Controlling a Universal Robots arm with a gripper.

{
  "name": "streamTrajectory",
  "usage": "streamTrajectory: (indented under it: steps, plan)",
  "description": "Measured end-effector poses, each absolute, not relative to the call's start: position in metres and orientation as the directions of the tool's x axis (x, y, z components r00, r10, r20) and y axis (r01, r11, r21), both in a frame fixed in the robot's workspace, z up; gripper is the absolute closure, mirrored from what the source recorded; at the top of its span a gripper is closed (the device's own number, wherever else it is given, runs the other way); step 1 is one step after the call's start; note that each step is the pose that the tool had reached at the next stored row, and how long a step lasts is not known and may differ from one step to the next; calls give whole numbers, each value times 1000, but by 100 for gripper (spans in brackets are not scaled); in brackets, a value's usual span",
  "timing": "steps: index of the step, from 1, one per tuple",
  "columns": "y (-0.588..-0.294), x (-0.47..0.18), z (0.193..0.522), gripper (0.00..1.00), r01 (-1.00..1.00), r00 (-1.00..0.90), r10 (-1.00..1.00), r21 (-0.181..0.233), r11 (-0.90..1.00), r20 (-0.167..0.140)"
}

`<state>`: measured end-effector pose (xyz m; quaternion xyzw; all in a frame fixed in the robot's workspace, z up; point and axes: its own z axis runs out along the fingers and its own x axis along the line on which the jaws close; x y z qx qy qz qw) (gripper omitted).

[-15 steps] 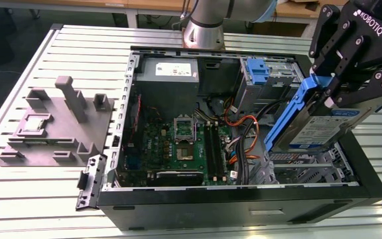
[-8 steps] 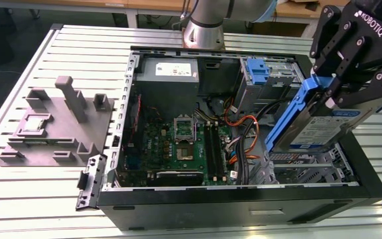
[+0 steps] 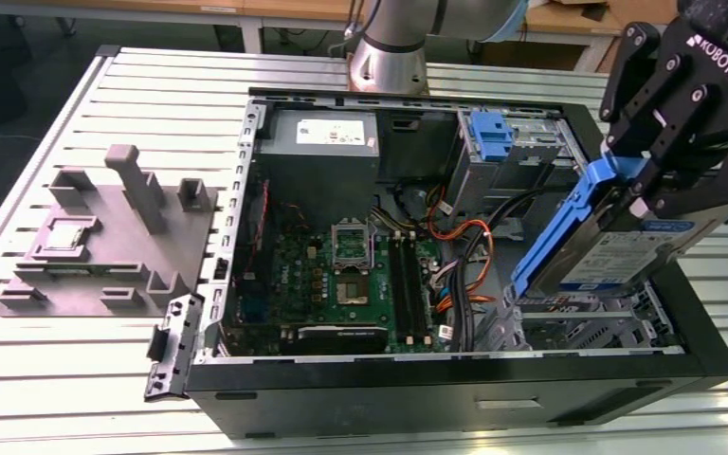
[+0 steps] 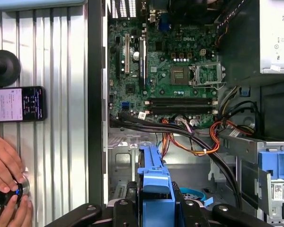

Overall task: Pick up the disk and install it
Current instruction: 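Insert the disk into the insertion slot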

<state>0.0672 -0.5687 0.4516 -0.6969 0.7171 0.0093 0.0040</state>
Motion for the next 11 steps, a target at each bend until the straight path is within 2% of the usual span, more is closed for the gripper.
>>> streamTrajectory:
  steps: [11]
  plan:
    - [-572, 70, 443, 64, -1000, -28, -999, 8, 28, -18]
